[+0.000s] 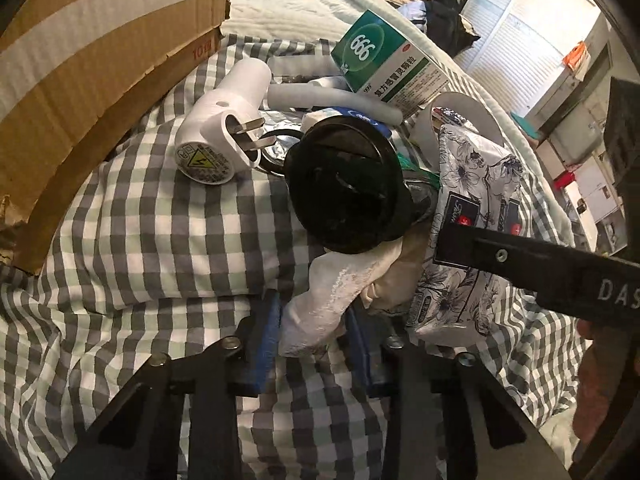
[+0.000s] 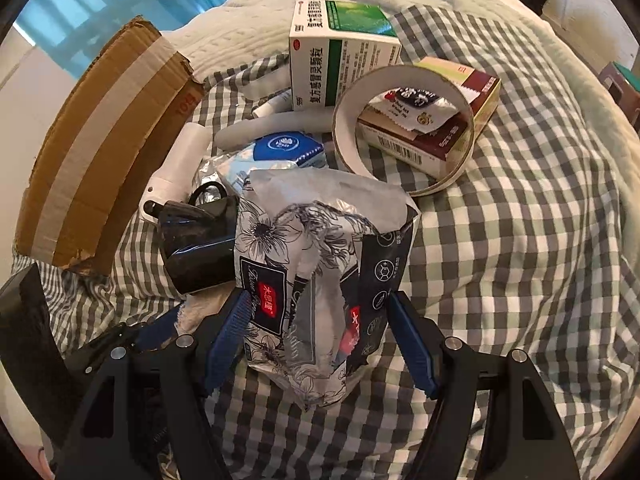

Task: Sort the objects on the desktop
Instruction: 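Grasp the white cloth with the left tool while the right grasps the floral tissue pack, then carry the cloth and tissue pack over the box and release both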

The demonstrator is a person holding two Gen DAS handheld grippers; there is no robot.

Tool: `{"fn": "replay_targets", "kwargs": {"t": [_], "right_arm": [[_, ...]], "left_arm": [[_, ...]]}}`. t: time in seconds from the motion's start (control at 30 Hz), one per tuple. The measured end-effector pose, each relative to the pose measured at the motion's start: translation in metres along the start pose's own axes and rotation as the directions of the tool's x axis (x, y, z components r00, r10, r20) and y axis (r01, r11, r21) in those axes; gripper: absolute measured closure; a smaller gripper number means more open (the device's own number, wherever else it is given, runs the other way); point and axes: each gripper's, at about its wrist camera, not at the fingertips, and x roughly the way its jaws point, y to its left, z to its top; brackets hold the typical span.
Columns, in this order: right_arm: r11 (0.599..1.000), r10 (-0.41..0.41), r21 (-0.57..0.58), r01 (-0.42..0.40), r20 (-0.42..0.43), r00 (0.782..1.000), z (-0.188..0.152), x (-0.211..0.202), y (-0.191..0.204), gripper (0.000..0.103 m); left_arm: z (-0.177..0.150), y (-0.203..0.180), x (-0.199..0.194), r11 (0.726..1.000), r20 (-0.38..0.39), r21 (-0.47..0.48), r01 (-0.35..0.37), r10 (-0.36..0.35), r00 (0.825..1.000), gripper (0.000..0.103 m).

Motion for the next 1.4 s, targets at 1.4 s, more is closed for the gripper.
{"fn": "replay_targets", "kwargs": {"t": [1.4], "right_arm": [[0.998, 0.025, -0.061, -0.018, 0.120, 0.992, 0.015, -0.063, 0.012, 0.069]], "left_arm": [[0.031, -0.006, -0.078, 0.989, 0.153, 0.004, 0.145, -0.144, 0.978, 0.092]]}}
